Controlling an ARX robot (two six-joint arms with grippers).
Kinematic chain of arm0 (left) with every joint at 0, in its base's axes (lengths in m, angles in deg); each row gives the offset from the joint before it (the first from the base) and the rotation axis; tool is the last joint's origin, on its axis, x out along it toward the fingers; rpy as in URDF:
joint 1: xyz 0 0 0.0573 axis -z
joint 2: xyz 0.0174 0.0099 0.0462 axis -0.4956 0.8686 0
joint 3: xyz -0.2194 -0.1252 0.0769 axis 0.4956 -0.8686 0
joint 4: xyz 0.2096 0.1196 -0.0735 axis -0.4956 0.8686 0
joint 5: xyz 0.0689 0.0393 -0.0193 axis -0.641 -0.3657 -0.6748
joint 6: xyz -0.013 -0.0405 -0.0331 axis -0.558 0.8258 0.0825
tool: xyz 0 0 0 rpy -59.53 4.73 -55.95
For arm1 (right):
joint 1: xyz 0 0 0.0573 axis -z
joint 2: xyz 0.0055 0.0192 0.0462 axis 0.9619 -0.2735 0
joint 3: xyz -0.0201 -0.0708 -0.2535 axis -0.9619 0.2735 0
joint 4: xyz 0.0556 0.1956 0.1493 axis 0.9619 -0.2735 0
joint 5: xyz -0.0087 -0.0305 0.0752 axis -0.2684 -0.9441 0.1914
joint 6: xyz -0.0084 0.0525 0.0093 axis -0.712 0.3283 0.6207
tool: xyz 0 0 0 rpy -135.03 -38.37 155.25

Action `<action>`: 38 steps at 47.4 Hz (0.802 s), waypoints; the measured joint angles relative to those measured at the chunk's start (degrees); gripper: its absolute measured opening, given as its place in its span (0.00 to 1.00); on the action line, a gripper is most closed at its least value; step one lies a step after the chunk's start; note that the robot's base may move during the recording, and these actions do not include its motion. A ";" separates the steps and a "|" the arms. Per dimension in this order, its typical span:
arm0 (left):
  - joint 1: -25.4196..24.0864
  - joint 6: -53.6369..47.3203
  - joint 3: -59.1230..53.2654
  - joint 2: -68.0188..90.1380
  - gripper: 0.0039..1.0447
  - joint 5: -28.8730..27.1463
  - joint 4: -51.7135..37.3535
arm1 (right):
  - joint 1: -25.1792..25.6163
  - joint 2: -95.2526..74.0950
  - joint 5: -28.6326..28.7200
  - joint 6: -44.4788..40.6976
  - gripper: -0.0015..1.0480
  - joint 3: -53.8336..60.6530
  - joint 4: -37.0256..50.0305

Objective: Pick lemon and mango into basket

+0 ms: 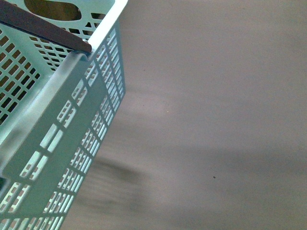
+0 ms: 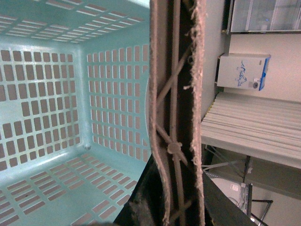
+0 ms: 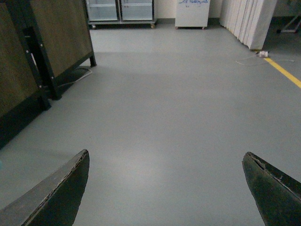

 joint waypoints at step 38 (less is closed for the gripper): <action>-0.02 -0.04 0.00 -0.04 0.06 -0.07 0.00 | 0.00 -0.02 0.02 0.00 0.92 0.00 0.00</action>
